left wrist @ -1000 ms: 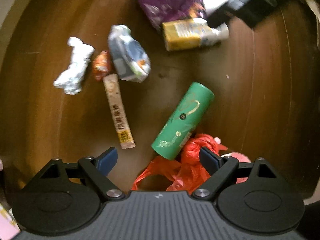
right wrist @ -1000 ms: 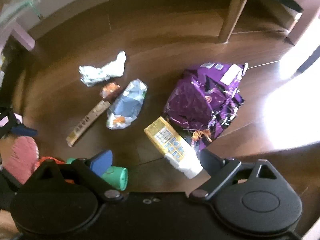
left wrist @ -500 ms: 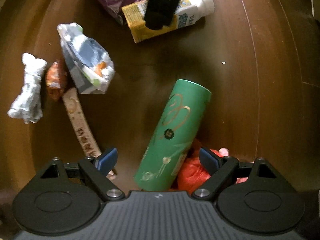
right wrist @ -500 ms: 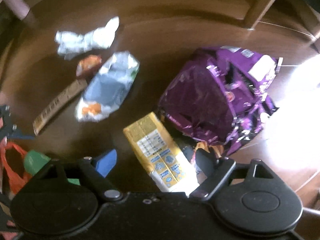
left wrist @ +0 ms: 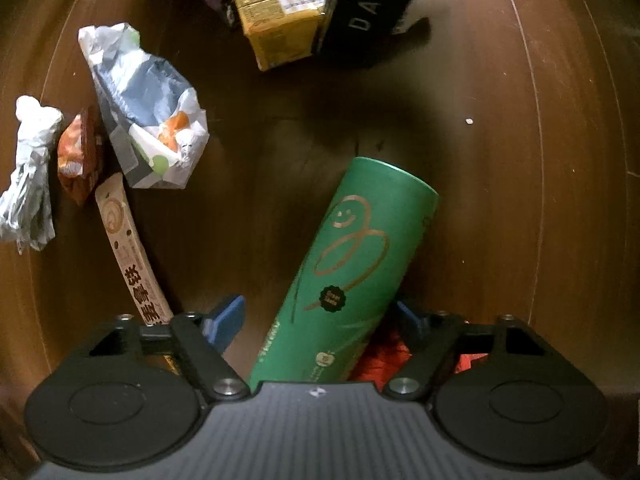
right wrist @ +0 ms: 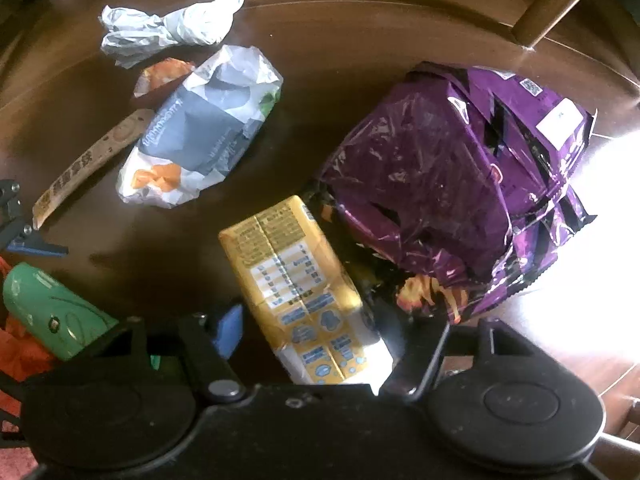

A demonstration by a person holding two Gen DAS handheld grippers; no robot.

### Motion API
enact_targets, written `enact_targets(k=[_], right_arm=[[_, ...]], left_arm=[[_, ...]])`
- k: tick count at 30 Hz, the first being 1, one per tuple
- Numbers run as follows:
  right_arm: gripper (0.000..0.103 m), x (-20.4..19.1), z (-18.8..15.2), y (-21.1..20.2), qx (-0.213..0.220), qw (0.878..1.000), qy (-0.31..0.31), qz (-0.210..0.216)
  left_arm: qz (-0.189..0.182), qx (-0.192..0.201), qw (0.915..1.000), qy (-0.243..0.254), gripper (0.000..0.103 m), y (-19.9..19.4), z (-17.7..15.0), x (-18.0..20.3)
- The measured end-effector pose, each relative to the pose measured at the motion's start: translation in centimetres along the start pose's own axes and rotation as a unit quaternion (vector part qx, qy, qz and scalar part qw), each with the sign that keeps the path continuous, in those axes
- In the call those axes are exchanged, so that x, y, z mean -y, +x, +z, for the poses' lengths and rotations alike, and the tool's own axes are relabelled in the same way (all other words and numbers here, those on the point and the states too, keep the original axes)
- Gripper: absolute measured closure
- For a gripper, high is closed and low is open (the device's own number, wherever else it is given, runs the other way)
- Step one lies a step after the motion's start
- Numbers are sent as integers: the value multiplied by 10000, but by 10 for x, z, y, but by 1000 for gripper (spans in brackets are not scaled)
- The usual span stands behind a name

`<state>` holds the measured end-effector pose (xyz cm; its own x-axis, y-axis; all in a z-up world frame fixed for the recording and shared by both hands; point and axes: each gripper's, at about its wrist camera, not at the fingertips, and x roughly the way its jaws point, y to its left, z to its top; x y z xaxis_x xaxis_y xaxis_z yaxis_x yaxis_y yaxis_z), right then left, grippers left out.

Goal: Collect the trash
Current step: 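Close the left tool on the green tube while the right tool grasps the yellow juice carton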

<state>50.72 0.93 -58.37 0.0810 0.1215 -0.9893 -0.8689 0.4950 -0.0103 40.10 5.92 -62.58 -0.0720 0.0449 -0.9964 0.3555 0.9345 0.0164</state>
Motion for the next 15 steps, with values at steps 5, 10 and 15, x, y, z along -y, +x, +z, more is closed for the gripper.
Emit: enact_targets(k=[5, 10, 15], right_arm=[[39, -3, -1, 0, -52, 9999, 138, -47], [43, 0, -8, -14, -204, 9955, 927, 0], [47, 5, -21, -42, -132, 9862, 1646, 145]], left_arm=[[-45, 11, 9999, -132, 42, -1, 4, -8], [-122, 82, 9988, -476, 47, -6, -2, -23], [-141, 160, 9962, -847, 48, -17, -4, -35]])
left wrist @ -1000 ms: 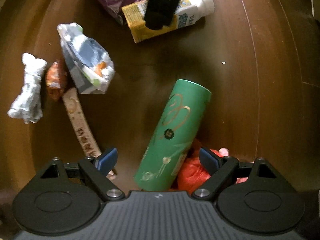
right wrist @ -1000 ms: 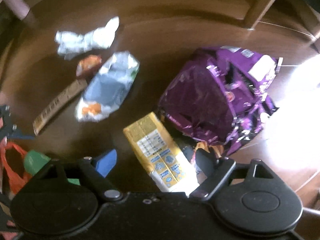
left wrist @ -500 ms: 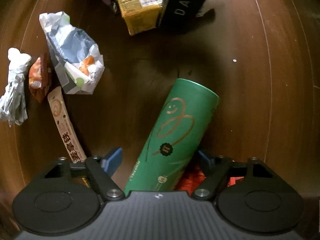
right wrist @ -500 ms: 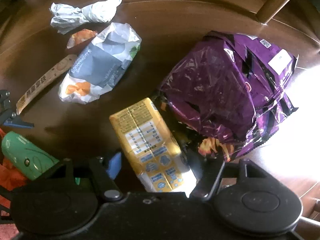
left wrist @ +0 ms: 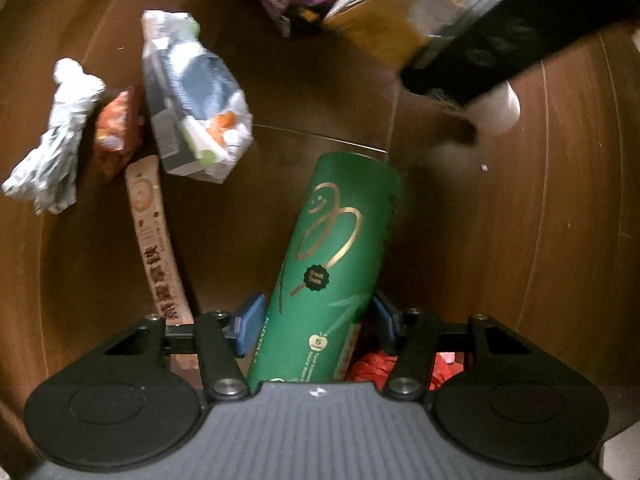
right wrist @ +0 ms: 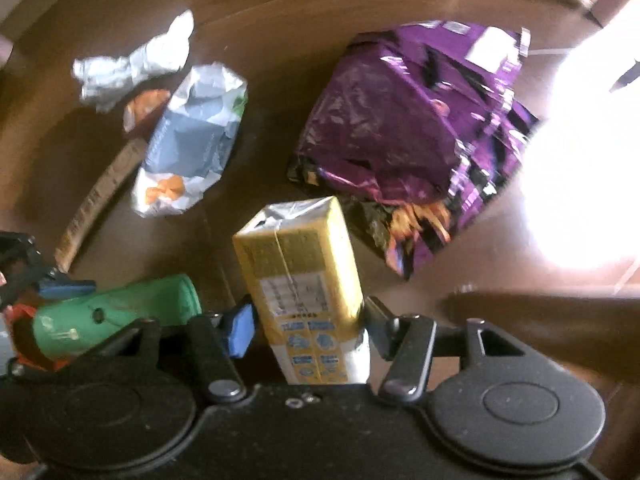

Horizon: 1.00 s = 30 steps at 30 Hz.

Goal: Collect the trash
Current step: 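Close the left tool on the green tube while the right tool grasps the yellow juice carton, then lift the green tube and juice carton and carry both to the wastebasket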

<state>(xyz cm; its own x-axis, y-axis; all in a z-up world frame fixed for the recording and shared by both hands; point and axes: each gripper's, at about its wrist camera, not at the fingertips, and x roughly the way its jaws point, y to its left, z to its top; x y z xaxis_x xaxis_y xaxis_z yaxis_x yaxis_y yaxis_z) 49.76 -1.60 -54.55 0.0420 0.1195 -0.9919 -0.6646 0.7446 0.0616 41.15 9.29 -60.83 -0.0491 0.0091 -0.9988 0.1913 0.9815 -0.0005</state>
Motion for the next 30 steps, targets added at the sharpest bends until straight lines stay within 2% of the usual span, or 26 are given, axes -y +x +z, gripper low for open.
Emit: enact_targets(k=[6, 13, 19, 25, 30], right_arm=[[48, 14, -12, -42, 56, 9938, 1041, 394], [48, 13, -24, -100, 292, 9881, 1384, 611], [48, 12, -42, -146, 576, 9794, 1711, 902], [48, 15, -56, -200, 858, 9716, 1909, 1103], [48, 17, -71, -267, 1350, 9662, 1837, 1204]], left_arm=[[-157, 58, 9990, -420, 51, -26, 3, -12], [-10, -28, 9977, -671, 55, -52, -4, -7], [-253, -46, 9915, -1272, 55, -88, -19, -16], [-511, 198, 9830, -1750, 55, -158, -30, -17], [-674, 863, 9732, -2023, 55, -241, -37, -11]])
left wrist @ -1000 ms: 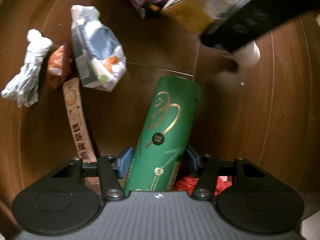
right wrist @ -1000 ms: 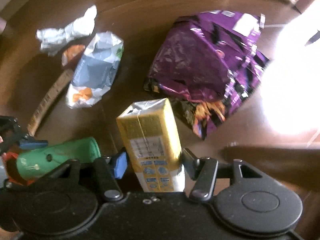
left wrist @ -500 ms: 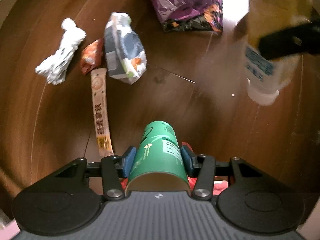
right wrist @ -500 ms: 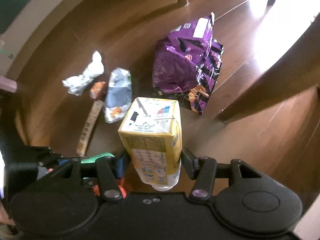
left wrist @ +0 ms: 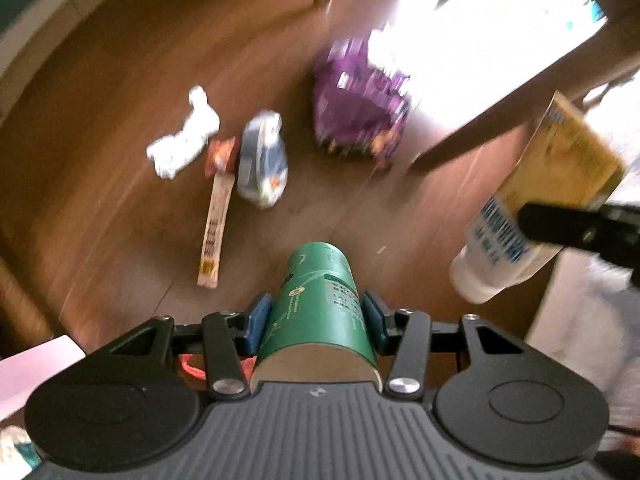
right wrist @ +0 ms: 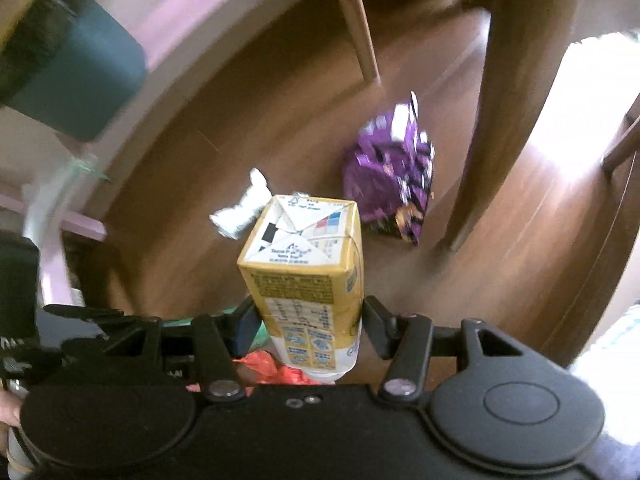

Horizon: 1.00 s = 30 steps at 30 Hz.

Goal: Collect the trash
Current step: 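Lift the green tube and juice carton and carry both to the wastebasket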

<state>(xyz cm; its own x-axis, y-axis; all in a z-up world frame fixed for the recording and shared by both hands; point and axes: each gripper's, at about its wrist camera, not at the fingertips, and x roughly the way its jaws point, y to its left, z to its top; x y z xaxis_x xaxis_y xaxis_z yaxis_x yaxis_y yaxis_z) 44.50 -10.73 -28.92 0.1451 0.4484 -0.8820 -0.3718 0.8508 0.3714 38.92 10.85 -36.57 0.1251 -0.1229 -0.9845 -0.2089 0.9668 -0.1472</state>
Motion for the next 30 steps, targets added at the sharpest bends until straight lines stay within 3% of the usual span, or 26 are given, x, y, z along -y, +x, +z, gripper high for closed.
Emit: enact_targets(k=[10, 16, 25, 30], right_arm=[[49, 0, -7, -142, 907, 9949, -315, 308], [49, 3, 4, -219, 1576, 9855, -595, 205], [49, -1, 45, -334, 2689, 9568, -1098, -155], [49, 1, 75, -382, 3167, 9414, -1127, -284]], left_arm=[[-240, 1232, 9920, -129, 55, -146, -6, 58], [-514, 1898, 9804, -130, 55, -223, -3, 100], [-680, 3058, 9496, 127, 55, -336, 23, 174], [-745, 3644, 9276, 353, 55, -396, 43, 217]])
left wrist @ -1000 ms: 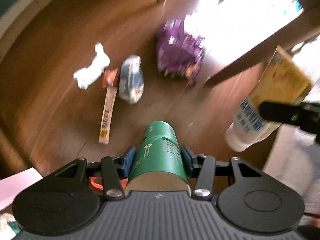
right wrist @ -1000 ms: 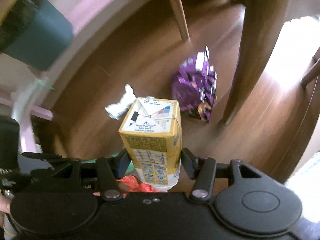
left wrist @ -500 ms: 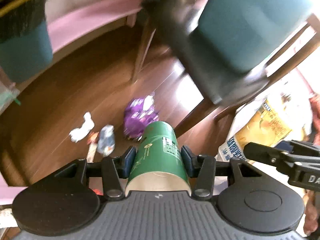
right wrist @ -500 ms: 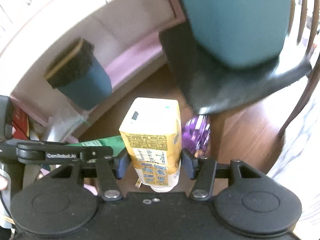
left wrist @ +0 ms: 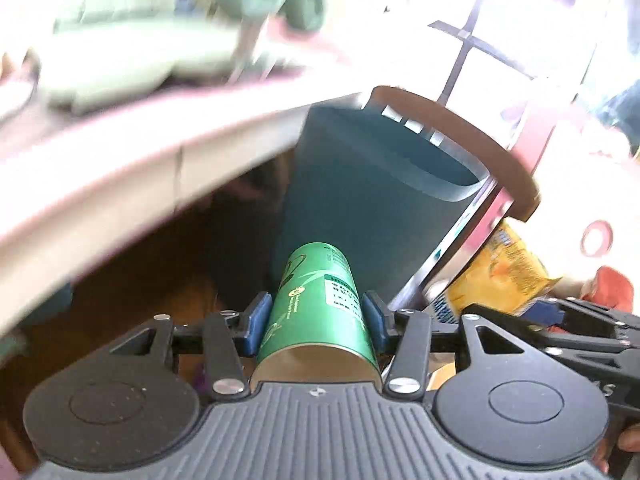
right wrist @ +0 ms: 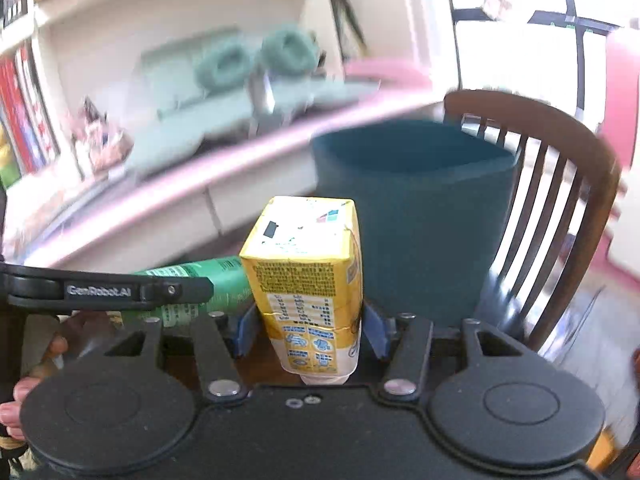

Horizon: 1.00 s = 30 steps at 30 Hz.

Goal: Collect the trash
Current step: 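Lift the green tube and juice carton and carry both to the wastebasket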

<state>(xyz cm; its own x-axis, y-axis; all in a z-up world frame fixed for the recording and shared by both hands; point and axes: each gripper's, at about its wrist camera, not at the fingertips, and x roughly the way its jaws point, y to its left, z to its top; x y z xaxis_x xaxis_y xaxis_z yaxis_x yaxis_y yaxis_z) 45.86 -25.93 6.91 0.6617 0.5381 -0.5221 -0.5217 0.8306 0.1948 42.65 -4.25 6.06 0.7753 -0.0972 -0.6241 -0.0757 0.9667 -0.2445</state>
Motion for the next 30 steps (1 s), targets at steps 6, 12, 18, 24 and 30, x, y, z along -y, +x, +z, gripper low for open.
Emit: enact_targets(k=[6, 12, 18, 24, 30], right_arm=[[49, 21, 53, -19, 477, 9985, -93, -270], [49, 40, 91, -8, 793, 9954, -87, -527], [49, 74, 114, 22, 865, 9931, 82, -790], [50, 96, 109, 62, 696, 9950, 40, -710], [51, 102, 118, 85, 606, 9953, -103, -744]], left_arm=[[-189, 570, 9980, 192, 55, -19, 68, 49], [-115, 873, 9948, 503, 55, -15, 111, 92], [19, 678, 9966, 475, 55, 33, 145, 112], [361, 287, 9974, 558, 55, 99, 151, 111], [461, -76, 9985, 291, 55, 142, 155, 99]])
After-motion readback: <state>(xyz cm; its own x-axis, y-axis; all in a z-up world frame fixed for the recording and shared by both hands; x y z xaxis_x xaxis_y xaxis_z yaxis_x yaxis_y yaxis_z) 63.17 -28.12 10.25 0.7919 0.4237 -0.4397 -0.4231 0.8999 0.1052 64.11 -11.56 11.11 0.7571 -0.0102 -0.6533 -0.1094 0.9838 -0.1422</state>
